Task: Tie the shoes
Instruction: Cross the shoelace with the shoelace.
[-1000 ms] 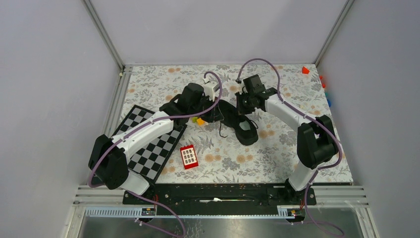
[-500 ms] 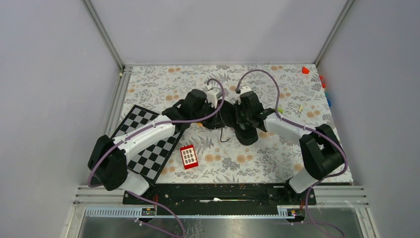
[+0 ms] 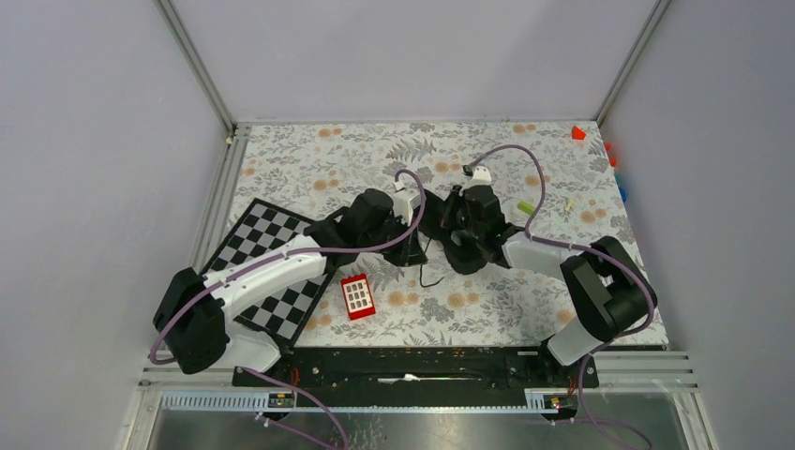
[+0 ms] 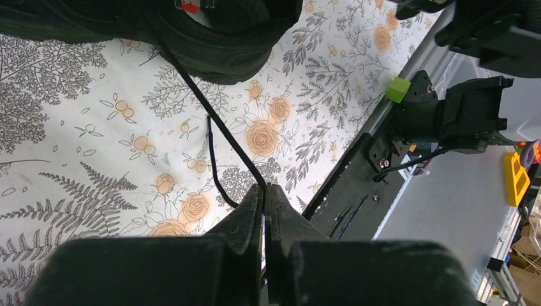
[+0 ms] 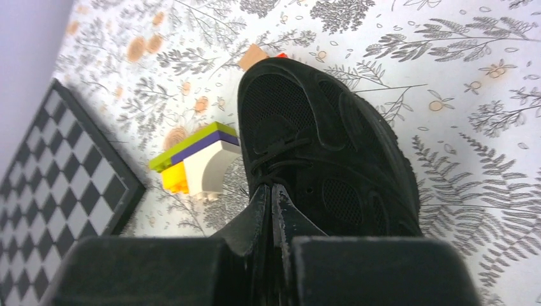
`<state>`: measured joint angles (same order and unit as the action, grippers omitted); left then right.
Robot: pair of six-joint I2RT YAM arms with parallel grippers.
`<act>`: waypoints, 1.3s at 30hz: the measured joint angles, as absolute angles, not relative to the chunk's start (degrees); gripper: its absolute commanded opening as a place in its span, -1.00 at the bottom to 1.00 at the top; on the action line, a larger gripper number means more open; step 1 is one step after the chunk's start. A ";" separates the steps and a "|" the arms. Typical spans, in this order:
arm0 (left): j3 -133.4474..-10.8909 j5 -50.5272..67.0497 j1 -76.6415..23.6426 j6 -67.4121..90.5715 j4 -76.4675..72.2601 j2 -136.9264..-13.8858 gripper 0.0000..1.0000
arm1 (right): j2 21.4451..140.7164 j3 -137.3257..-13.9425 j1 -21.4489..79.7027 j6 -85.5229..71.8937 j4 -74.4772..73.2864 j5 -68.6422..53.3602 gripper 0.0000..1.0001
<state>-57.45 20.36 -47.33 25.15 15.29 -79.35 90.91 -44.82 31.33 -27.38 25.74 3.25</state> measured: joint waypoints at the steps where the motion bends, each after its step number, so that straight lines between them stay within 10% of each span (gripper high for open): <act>1: -56.93 20.32 -47.31 25.32 15.20 -78.67 -1.00 | 90.91 -43.29 31.27 -28.51 28.86 2.83 -1.00; 18: -54.61 19.46 -47.35 25.52 14.70 -76.79 -1.00 | 95.29 -26.39 28.40 -42.65 72.51 -2.68 -1.00; 39: -54.63 17.23 -47.18 25.58 13.67 -75.09 -1.00 | 79.53 -32.71 28.21 -21.21 32.56 -6.79 -1.00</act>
<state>-54.63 17.23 -47.18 25.58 13.67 -75.09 79.53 -32.71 28.21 -21.21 32.56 -6.79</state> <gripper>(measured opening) 0.013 0.019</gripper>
